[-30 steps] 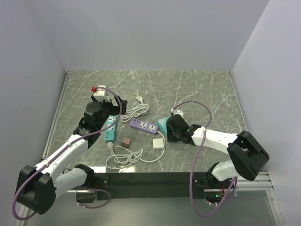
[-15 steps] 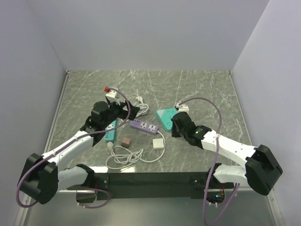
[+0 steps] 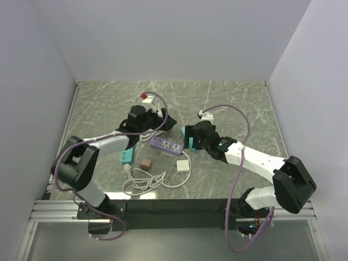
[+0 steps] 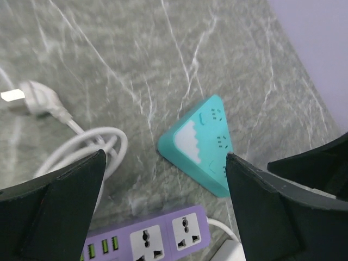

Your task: Insert the plug

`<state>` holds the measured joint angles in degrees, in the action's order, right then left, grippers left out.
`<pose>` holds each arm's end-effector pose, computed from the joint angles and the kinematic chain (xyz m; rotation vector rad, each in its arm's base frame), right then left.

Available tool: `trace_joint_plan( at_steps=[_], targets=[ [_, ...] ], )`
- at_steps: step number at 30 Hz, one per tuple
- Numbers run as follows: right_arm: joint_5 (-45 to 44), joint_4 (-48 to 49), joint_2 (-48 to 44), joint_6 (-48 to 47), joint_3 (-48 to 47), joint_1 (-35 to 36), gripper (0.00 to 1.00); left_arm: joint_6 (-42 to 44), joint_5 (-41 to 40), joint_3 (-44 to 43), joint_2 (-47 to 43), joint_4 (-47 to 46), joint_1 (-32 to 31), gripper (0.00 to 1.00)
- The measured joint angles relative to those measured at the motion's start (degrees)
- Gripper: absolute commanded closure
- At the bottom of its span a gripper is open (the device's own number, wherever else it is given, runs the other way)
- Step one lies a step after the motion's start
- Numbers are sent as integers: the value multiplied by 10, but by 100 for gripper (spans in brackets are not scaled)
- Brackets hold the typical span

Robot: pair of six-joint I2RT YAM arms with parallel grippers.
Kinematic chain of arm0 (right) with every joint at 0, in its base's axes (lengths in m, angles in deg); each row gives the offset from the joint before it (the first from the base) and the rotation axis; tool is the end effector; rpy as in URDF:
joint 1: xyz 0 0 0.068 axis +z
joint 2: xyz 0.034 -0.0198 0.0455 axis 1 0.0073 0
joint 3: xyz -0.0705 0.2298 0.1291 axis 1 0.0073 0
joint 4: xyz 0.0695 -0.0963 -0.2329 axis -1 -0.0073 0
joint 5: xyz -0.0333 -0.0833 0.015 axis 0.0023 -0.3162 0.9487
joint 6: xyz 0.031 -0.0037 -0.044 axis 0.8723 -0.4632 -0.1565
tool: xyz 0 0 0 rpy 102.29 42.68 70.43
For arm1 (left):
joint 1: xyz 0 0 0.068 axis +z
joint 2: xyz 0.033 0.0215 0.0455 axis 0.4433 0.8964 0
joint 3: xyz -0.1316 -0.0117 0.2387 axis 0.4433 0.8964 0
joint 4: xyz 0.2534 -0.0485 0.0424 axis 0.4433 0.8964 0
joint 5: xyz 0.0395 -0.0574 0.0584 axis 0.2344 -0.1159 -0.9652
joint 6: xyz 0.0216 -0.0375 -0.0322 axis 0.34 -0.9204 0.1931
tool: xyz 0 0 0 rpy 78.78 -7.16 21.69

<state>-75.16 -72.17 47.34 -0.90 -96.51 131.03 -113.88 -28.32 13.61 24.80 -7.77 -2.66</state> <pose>0.2158 0.1783 0.2195 -0.1023 2.2880 0.3573 0.2964 -0.1740 0.2272 0.2148 1.9193 -0.8954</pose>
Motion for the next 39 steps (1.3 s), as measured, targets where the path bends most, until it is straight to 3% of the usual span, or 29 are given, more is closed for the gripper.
trace_joint_plan(
  at_steps=[16, 31, 39],
  targets=[
    [27, 56, -68, 25, 64, -87, 3, -83, 30, -113, 199, 0, -42, 12],
    [46, 70, -108, 25, 93, -103, 3, -116, 45, -140, 249, 3, -42, 18],
    [50, 71, -117, 25, 94, -103, 3, -141, 79, -140, 271, -19, -42, 27]
  ],
)
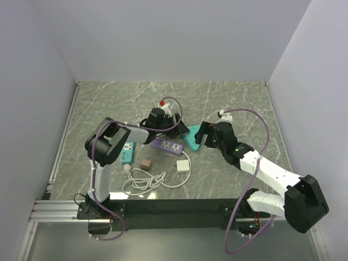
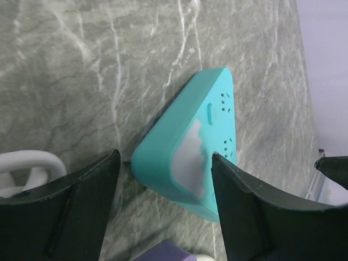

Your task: Insert the plug

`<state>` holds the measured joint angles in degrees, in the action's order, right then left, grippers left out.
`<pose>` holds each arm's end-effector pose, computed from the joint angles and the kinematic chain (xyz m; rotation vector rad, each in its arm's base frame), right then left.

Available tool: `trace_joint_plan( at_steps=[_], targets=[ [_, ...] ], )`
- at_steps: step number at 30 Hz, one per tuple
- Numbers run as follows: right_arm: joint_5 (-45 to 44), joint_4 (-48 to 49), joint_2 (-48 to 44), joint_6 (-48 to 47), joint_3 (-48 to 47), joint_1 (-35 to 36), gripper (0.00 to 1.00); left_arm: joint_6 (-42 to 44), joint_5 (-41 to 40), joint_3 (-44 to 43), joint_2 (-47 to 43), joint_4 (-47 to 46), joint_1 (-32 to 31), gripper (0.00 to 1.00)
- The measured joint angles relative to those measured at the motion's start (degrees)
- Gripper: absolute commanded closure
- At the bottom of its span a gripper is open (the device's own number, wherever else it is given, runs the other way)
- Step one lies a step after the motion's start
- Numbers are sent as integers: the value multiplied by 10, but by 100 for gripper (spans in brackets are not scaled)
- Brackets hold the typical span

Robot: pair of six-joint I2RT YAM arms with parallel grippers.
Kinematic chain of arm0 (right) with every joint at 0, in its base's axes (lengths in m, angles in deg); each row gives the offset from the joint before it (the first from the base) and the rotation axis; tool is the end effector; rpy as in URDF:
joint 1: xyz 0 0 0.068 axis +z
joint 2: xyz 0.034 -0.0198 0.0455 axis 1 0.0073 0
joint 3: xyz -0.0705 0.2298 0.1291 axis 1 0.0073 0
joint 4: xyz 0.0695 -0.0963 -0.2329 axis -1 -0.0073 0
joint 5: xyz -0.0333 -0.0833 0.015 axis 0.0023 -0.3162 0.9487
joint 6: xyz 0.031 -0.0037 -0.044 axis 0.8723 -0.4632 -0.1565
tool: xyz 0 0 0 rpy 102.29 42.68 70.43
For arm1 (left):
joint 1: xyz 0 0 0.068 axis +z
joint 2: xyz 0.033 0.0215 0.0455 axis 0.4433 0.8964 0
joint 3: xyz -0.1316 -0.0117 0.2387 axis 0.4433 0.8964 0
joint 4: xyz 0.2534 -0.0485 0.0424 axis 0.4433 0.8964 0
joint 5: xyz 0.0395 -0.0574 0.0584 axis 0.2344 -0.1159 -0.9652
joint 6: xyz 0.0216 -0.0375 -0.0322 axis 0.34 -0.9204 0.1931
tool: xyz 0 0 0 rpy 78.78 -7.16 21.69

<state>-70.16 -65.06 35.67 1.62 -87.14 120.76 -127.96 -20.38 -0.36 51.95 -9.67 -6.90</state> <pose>0.2113 0.1207 0.2254 0.1205 2.1536 0.4687 0.3455 -0.2422 0.1327 0.1136 2.2182 -1.1615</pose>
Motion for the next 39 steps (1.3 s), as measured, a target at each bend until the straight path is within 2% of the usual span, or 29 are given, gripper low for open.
trace_joint_plan(
  at_steps=[4, 7, 8, 10, 11, 13, 16, 17, 22, 27, 39],
  targets=[
    [0, 0, 0, 0, 0, 0, 3, -9, 11, 0, 4, -8, 0, 27],
    [0, 0, 0, 0, 0, 0, 3, -17, 16, 0, 5, -12, 0, 32],
    [1, 0, 0, 0, 0, 0, 3, -20, 18, 0, 7, -17, 0, 40],
    [2, 1, 0, 0, 0, 0, 3, -26, 22, 0, 12, -25, 0, 49],
    [2, 1, 0, 0, 0, 0, 3, -32, 26, 0, 16, -30, 0, 59],
    [3, 3, 0, 0, 1, 0, 3, -42, 36, -1, 19, -46, 1, 65],
    [3, 9, 0, 0, 1, 0, 3, -56, 43, -5, 19, -65, 1, 84],
    [3, 10, 0, 0, 1, 0, 3, -57, 44, -5, 19, -68, 1, 99],
    [5, 14, -9, -2, 1, 0, 3, -69, 56, 10, 18, -89, 5, 99],
    [21, 23, -40, -5, 1, 0, 2, -100, 75, 78, -13, -146, 21, 99],
    [116, 109, -96, -4, 6, -14, 1, -182, 89, 181, -207, -277, 73, 99]
  ],
)
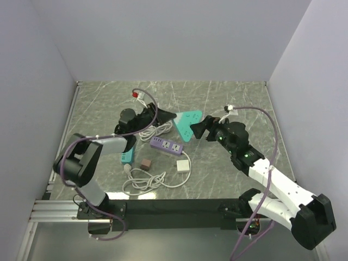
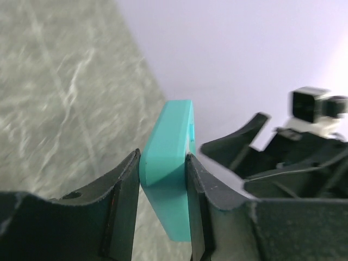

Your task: Insert the plug

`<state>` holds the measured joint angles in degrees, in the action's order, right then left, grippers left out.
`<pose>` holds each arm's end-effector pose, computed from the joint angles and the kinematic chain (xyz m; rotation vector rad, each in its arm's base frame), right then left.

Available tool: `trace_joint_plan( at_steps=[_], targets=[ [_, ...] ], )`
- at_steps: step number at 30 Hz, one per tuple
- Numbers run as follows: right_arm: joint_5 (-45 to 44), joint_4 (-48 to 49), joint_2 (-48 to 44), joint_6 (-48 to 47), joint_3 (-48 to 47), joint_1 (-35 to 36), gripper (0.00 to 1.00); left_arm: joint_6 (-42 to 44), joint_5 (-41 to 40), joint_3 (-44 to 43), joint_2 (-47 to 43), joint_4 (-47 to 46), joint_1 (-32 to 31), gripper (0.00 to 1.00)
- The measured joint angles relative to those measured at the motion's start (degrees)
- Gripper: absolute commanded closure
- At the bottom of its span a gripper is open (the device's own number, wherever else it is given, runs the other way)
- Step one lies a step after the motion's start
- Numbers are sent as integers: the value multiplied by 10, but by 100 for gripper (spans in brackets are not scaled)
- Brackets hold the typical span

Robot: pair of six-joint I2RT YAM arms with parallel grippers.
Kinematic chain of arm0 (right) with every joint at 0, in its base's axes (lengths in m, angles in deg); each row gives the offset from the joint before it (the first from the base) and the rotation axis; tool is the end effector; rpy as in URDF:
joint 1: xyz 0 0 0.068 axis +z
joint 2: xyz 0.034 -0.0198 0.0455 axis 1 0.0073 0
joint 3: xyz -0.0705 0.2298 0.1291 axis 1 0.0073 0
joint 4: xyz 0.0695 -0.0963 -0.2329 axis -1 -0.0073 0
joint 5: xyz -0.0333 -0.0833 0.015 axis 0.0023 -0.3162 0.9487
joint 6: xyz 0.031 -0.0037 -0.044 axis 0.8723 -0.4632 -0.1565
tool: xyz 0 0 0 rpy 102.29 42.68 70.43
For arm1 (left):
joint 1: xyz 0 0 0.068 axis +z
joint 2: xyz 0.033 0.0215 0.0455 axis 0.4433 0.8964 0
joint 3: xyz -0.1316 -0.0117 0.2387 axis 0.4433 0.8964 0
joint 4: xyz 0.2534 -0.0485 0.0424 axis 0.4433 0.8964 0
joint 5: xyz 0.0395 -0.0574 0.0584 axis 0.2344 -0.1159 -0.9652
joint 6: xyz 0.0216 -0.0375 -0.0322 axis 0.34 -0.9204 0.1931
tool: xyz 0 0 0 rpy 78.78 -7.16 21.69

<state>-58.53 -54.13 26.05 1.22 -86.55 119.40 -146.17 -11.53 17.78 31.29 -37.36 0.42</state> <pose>0.1968 0.1140 0.2773 0.0073 1.8528 0.7917 0.3042 -0.1680 0.2222 -0.0098 1.7472 -1.5454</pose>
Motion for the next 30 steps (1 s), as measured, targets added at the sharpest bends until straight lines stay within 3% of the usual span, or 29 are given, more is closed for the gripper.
trace_joint_plan(
  at_steps=[5, 15, 30],
  targets=[
    [42, 63, -48, 12, 40, -7, 0, -24, -12, 31, -70, -49, 5, 99],
    [141, 198, -69, 46, 96, -19, 0, -75, -12, 65, -106, -97, 4, 99],
    [223, 410, 19, 123, 141, -18, 0, -75, -45, 83, -178, -113, -35, 99]
  ],
)
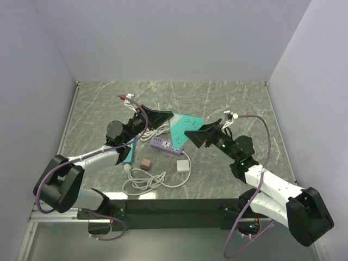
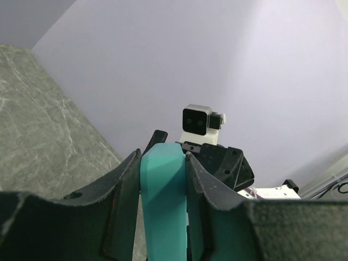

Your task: Insert the plug

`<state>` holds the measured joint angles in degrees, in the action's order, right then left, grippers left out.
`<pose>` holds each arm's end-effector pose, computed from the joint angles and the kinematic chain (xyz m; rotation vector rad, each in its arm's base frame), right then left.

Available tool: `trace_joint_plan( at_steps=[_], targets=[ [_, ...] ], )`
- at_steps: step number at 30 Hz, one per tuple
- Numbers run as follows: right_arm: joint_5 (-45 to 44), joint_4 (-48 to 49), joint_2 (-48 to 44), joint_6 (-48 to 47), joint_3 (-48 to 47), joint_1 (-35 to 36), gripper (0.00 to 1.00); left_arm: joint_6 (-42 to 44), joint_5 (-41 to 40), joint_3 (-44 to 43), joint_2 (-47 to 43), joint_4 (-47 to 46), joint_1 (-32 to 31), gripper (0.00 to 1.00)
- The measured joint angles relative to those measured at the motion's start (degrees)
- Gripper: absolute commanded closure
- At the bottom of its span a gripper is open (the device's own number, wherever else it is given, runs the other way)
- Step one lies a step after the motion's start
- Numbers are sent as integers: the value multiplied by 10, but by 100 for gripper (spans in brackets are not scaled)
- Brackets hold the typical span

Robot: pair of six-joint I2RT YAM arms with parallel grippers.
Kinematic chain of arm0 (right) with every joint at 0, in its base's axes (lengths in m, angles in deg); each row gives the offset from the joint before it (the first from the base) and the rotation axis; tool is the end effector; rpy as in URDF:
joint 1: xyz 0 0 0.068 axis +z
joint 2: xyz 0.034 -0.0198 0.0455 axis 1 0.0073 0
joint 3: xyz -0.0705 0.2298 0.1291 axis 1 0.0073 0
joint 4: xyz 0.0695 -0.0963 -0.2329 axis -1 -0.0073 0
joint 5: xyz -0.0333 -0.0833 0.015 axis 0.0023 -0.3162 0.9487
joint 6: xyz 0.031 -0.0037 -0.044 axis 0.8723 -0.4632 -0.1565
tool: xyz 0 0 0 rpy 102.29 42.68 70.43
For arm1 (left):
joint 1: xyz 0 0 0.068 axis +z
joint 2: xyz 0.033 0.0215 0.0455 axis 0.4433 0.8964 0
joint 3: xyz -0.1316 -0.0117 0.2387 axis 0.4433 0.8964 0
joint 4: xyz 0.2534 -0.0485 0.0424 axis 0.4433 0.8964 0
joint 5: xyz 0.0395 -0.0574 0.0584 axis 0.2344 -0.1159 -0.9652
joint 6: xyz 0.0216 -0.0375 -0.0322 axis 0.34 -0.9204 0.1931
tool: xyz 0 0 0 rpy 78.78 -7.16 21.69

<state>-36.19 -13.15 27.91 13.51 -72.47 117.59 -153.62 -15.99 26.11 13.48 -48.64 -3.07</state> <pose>0.1814 0.1129 0.2613 -0.1834 1.4860 1.3185 0.2373 -0.1518 0.2895 0.0313 1.3876 -1.7045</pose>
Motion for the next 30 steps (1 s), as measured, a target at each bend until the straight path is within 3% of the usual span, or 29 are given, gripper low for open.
trace_joint_plan(
  at_steps=[8, 17, 23, 25, 26, 29, 30],
  targets=[
    [19, 107, 0, 18, 14, 18, 3, 0, -19, 2, -3, -11, -20, 99],
    [30, 183, 40, 44, 15, 35, 17, 2, -43, 2, -3, -27, -45, 99],
    [24, 208, 44, 49, 23, 37, 44, 7, -52, 2, -3, -37, -61, 99],
    [21, 208, 42, 50, 23, 37, 71, 10, -54, 3, -6, -40, -64, 99],
    [20, 207, 38, 57, 23, 38, 96, 13, -53, 6, -8, -43, -66, 99],
    [17, 188, 21, 57, 23, 41, 100, 28, -54, 14, -19, -48, -69, 99],
    [18, 181, 14, 53, 23, 43, 100, 35, -53, 15, -24, -45, -71, 90]
  ],
)
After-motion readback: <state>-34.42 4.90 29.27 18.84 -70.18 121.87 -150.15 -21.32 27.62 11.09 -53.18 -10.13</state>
